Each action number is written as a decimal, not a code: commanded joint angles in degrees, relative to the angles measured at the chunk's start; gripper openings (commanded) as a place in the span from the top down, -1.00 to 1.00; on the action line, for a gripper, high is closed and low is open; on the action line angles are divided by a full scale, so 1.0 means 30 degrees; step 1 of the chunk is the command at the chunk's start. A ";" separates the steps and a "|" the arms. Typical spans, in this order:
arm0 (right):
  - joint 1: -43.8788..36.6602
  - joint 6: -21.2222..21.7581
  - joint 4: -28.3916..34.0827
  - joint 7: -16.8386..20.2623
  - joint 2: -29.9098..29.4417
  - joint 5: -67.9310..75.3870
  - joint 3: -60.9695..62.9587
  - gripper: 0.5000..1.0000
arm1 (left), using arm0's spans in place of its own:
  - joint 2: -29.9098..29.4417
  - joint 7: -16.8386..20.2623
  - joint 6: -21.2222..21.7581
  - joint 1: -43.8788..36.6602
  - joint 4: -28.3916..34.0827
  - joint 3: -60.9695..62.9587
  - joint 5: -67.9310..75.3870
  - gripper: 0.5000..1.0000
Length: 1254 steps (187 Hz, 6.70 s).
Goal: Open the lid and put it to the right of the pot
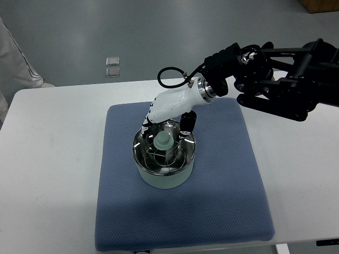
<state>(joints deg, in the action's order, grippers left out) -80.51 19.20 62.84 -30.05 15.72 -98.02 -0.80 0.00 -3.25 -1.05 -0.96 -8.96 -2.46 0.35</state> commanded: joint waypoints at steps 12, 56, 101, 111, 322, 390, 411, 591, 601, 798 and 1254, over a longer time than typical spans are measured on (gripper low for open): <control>0.0118 -0.0014 0.0000 -0.0063 0.0035 0.0007 0.0003 -0.18 | 0.0000 -0.0001 -0.0002 0.0027 0.0000 0.0000 0.0001 -1.00; 0.0294 -0.0366 0.0000 -0.0092 0.0152 0.0007 0.0003 -0.04 | 0.0000 0.0000 -0.0002 -0.0002 0.0000 0.0000 0.0001 -1.00; 0.0323 -0.0395 0.0088 -0.0414 0.0357 0.0212 0.0033 -0.04 | 0.0000 -0.0001 -0.0002 0.0027 0.0000 0.0000 0.0001 -1.00; 0.0323 -0.0395 0.0088 -0.0415 0.0328 0.0212 0.0033 -0.04 | 0.0000 -0.0001 -0.0002 -0.0002 0.0000 0.0000 0.0001 -1.00; 0.0704 -0.0659 0.0030 -0.0415 0.0152 0.0154 0.0091 0.81 | 0.0000 -0.0001 -0.0002 0.0027 0.0000 0.0000 -0.0028 -1.00; 0.0646 -0.0659 0.0030 -0.0444 0.0240 0.0271 0.0267 1.00 | 0.0000 0.0000 -0.0002 0.0027 0.0000 0.0000 0.0001 -1.00; 0.0675 -0.0659 0.0030 -0.0532 0.0240 0.0300 0.0296 1.00 | 0.0000 -0.0001 -0.0002 -0.0002 0.0000 0.0000 0.0001 -1.00; 0.0675 -0.0571 0.0000 -0.0532 0.0796 0.0622 0.1937 1.00 | 0.0000 -0.0001 -0.0002 0.0027 0.0000 0.0000 -0.0029 -1.00; 0.0675 -0.0600 0.0000 -0.0532 0.0826 0.0622 0.1937 1.00 | 0.0000 -0.0001 -0.0002 0.0027 0.0000 0.0000 -0.0029 -1.00; 0.5186 -0.3500 -0.7235 -0.0532 0.2437 0.0652 0.4163 1.00 | 0.0000 -0.0001 -0.0002 -0.0002 0.0000 0.0000 0.0001 -1.00; 0.9786 -0.3208 -1.1425 0.2281 0.0328 3.8650 0.4515 -0.70 | 0.0000 -0.0001 -0.0002 0.0027 0.0000 0.0000 0.0001 -1.00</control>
<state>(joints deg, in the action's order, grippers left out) -52.08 11.05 28.73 -23.39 17.41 12.44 12.70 0.00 -3.26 -1.07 -0.92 -8.96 -2.46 0.32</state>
